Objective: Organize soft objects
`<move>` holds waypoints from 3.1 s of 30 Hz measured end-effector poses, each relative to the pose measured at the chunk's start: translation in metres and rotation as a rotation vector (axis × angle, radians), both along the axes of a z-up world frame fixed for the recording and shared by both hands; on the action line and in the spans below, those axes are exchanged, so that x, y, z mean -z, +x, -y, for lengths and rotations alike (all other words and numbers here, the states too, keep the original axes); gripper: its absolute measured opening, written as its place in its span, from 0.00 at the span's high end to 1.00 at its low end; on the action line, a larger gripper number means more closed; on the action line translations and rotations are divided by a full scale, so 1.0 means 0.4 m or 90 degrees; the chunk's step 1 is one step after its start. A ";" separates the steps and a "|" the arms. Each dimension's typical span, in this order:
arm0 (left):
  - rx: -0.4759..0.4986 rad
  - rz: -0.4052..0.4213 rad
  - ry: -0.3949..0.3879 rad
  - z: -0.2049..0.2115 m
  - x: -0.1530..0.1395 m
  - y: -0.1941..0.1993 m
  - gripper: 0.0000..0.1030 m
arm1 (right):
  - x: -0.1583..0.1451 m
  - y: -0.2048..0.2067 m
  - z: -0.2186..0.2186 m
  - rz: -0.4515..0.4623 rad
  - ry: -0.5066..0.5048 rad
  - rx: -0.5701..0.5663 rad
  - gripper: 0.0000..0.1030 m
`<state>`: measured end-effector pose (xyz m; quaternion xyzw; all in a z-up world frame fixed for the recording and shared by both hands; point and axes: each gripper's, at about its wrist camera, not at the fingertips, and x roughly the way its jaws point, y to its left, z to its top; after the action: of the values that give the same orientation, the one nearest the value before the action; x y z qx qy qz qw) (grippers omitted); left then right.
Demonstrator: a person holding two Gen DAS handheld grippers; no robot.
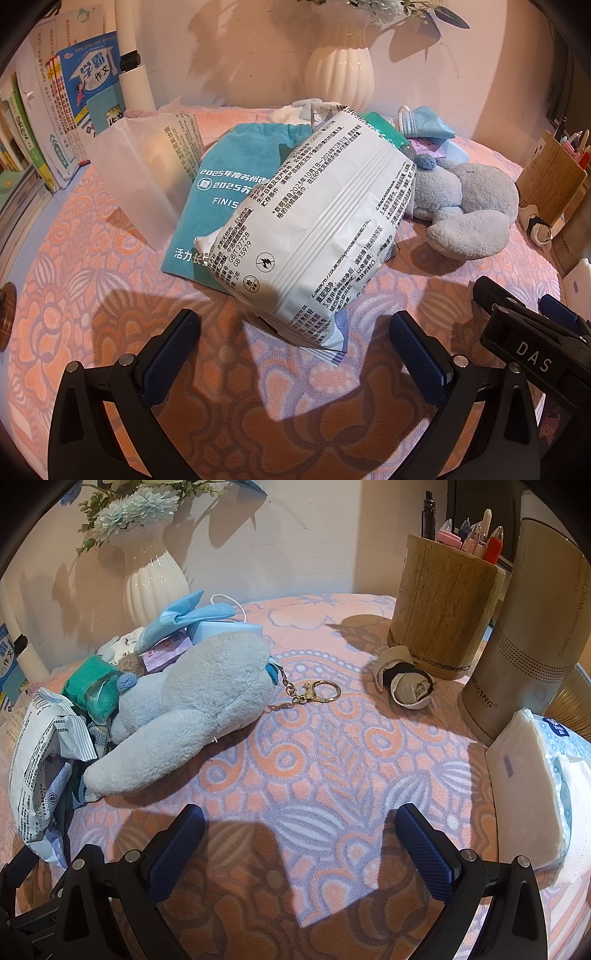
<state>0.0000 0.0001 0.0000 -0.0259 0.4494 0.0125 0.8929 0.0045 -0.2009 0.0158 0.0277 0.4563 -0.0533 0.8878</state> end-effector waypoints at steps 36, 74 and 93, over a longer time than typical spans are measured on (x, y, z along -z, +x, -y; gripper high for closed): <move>-0.001 0.000 0.001 0.001 0.001 0.000 0.01 | 0.000 0.000 0.000 0.000 0.000 0.000 0.00; -0.003 -0.002 0.008 0.003 0.003 0.008 0.00 | 0.007 0.030 0.009 -0.003 -0.006 -0.132 0.00; 0.024 -0.028 0.005 -0.002 -0.002 -0.005 0.00 | 0.001 0.009 0.011 -0.015 0.008 -0.151 0.00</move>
<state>-0.0021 0.0010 0.0007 -0.0137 0.4691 -0.0016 0.8830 0.0081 -0.2053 0.0153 -0.0211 0.4668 0.0546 0.8824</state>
